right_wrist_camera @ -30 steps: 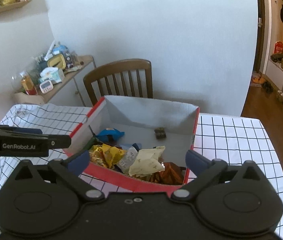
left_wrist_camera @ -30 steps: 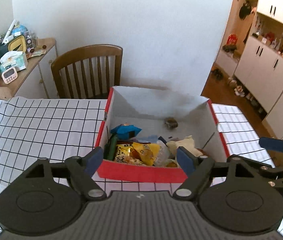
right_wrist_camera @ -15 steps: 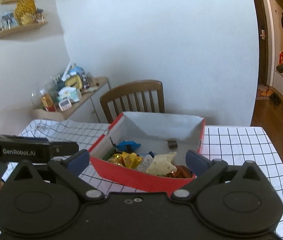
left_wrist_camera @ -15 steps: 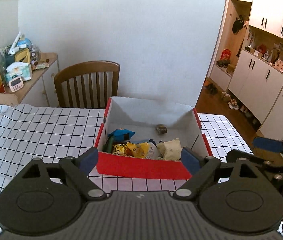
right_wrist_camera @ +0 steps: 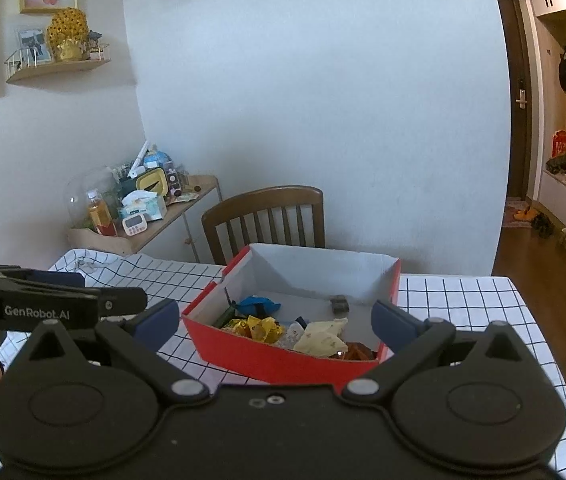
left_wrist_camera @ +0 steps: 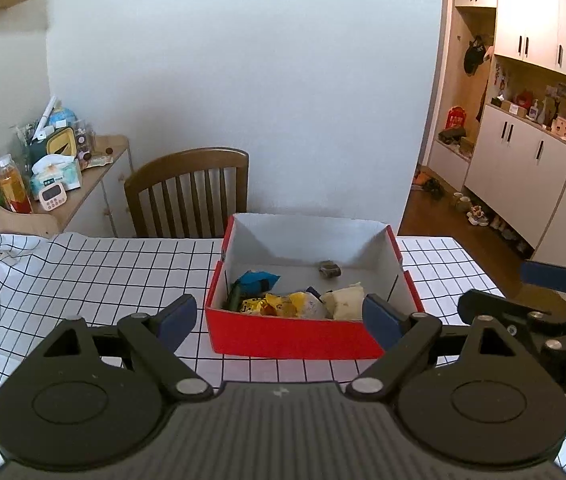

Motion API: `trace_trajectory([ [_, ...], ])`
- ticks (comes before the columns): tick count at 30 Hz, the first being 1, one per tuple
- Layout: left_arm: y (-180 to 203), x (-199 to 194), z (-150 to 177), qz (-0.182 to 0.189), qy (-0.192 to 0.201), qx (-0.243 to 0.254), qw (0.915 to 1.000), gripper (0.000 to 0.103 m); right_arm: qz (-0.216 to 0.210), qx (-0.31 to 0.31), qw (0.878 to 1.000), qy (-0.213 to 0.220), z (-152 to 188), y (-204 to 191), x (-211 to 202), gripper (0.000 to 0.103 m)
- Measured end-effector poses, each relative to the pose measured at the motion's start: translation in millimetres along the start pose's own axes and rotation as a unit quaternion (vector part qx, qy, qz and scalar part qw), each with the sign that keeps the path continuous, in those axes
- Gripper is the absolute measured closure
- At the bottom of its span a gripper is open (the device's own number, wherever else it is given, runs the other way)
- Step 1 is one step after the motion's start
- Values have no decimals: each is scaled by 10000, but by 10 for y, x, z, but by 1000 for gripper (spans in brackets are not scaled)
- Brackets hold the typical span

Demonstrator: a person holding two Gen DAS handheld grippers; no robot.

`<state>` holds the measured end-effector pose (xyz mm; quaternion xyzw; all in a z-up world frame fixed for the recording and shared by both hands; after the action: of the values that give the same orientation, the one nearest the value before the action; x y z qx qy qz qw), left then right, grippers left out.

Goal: Organize snacks

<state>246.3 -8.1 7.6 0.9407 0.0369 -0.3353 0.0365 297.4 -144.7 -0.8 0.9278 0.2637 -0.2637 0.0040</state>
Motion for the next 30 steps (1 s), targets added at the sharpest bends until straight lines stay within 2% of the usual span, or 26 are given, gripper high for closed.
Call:
trace_trajectory([
  [30,59,-110,32,233,97,-70,9997,13,35,113,9999,-19,-24,15,22,0],
])
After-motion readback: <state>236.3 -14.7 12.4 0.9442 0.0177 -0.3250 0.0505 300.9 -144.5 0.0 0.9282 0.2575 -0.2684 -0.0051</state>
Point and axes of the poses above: each gripper's, at about its wrist camera, not at the fingertips, and x roughly the way its jaws point, y to its right, z to its underside, the point moved 8 cm from there along x, roughly the way its jaws point, and after that the axes turned 4 degrees about -y, right-handed, at the moved point
